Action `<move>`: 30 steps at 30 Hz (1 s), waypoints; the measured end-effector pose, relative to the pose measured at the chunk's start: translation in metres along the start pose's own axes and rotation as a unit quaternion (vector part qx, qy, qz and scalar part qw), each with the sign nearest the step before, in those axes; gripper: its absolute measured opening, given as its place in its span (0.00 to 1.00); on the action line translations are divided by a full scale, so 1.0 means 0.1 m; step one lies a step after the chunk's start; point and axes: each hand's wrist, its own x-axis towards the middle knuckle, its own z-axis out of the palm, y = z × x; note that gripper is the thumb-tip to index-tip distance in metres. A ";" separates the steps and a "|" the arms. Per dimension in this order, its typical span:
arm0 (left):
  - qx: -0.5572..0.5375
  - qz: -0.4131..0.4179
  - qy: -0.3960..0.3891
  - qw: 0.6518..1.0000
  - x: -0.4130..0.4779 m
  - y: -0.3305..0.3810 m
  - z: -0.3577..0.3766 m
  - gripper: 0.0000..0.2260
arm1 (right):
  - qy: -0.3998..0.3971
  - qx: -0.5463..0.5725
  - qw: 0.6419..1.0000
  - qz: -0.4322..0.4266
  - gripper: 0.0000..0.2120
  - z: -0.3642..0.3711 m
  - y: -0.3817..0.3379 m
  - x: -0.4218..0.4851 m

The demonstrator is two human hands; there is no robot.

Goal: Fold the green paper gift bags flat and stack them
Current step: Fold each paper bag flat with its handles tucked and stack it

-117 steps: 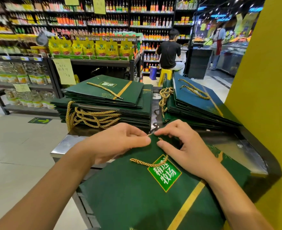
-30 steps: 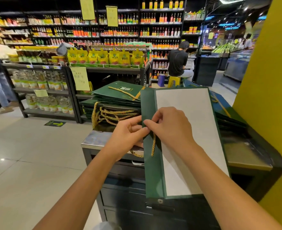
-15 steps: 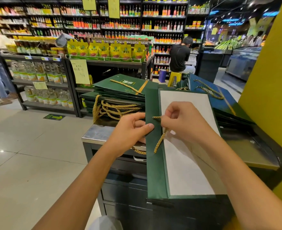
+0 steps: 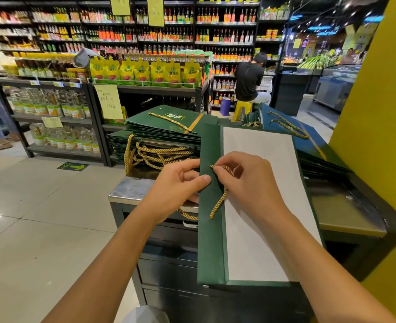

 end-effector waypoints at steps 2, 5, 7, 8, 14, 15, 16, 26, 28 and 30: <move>0.003 -0.005 0.003 1.000 0.00 0.00 0.01 0.14 | 0.006 0.095 0.995 0.033 0.02 -0.02 0.02 -0.04; -0.008 -0.020 0.006 1.000 0.02 0.01 0.00 0.13 | 0.028 0.269 0.957 0.106 0.05 -0.14 0.01 -0.07; -0.022 -0.031 0.004 0.999 0.02 0.02 -0.01 0.13 | 0.023 0.378 0.912 0.157 0.06 -0.23 0.03 -0.06; -0.028 -0.036 0.003 0.999 0.03 0.02 -0.01 0.13 | 0.015 0.411 0.895 0.171 0.07 -0.27 0.05 -0.06; -0.023 -0.052 0.002 0.998 0.05 0.01 -0.03 0.12 | -0.006 0.314 0.941 0.126 0.05 -0.26 0.09 -0.08; -0.022 -0.054 0.003 0.998 0.05 0.01 -0.03 0.12 | 0.004 0.281 0.954 0.102 0.07 -0.25 0.09 -0.09; -0.022 -0.055 0.003 0.998 0.05 0.01 -0.03 0.12 | 0.011 0.251 0.965 0.077 0.10 -0.25 0.08 -0.10; 0.005 -0.067 0.006 0.998 0.07 -0.01 -0.02 0.12 | -0.181 0.104 0.976 -0.066 0.18 -0.21 0.25 -0.36; 0.001 -0.069 0.006 0.998 0.07 0.00 -0.02 0.12 | -0.187 0.078 0.976 -0.084 0.15 -0.18 0.27 -0.36; -0.002 -0.069 0.003 0.998 0.07 0.00 -0.02 0.11 | -0.176 0.064 0.978 -0.091 0.11 -0.17 0.29 -0.37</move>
